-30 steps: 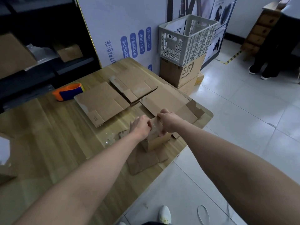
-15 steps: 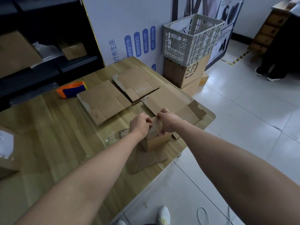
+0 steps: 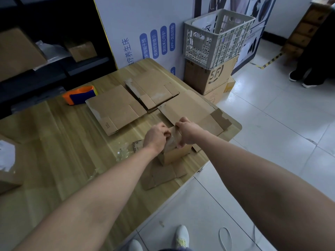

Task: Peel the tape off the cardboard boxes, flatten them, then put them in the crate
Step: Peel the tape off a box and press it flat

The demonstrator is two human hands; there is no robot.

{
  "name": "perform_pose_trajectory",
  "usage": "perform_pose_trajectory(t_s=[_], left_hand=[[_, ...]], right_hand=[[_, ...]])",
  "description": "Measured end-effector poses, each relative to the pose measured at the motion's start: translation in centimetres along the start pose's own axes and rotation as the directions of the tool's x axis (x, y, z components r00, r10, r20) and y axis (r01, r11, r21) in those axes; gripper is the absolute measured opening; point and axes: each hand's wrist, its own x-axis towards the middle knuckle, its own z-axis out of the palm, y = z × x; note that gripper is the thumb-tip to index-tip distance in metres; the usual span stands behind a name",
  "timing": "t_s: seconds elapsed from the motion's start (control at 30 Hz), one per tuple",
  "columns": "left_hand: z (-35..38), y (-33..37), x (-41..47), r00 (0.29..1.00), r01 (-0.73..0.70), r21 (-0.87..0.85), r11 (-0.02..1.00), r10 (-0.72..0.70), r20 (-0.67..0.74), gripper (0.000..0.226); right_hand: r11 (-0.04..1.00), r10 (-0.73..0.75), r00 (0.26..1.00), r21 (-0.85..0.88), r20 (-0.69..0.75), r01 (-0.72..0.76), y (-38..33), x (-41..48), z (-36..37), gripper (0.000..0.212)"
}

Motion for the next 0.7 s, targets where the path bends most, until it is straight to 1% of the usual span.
perform_pose_trajectory(t_s=[0.07,0.2,0.3,0.37,0.43,0.5,0.57,0.63,0.7], left_hand=[[0.0,0.2,0.1,1.000,-0.002,0.031,1.000,0.002,-0.001,0.014],[0.3,0.8,0.5,1.000,-0.014,0.181,0.983,0.013,0.004,0.015],[0.6,1.2,0.5,1.000,-0.028,0.251,0.968,0.029,0.000,0.015],[0.7,1.0,0.3,0.999,-0.047,0.254,0.966,0.051,-0.008,0.015],[0.6,0.6,0.0,0.998,-0.047,0.222,0.974,0.055,-0.029,0.015],[0.5,0.5,-0.2,0.998,-0.027,0.184,0.983,0.035,-0.042,0.014],[0.4,0.8,0.1,0.999,0.005,0.183,0.983,0.002,-0.037,0.011],[0.5,1.1,0.5,1.000,0.014,0.245,0.969,-0.012,-0.011,0.008],[0.6,1.4,0.8,0.999,-0.021,0.346,0.938,0.008,0.039,0.013]], right_hand=[[1.000,-0.001,1.000,0.005,-0.009,0.002,0.0,-0.1,0.1,0.092],[1.000,0.001,1.000,0.019,-0.020,0.000,0.0,-0.1,0.2,0.089],[1.000,0.006,1.000,0.024,-0.029,-0.005,0.0,0.0,0.3,0.087],[1.000,0.007,1.000,0.026,-0.029,-0.006,0.0,0.0,0.4,0.086],[1.000,0.005,1.000,0.027,-0.028,-0.004,-0.1,0.1,0.4,0.086],[1.000,0.003,1.000,0.026,-0.023,-0.003,-0.1,0.1,0.3,0.088],[1.000,0.007,1.000,0.028,-0.019,-0.006,-0.2,0.2,0.3,0.088],[0.999,0.011,1.000,0.030,-0.013,-0.011,-0.1,0.2,0.4,0.089],[0.999,0.015,1.000,0.032,-0.012,-0.015,-0.1,0.2,0.4,0.089]])
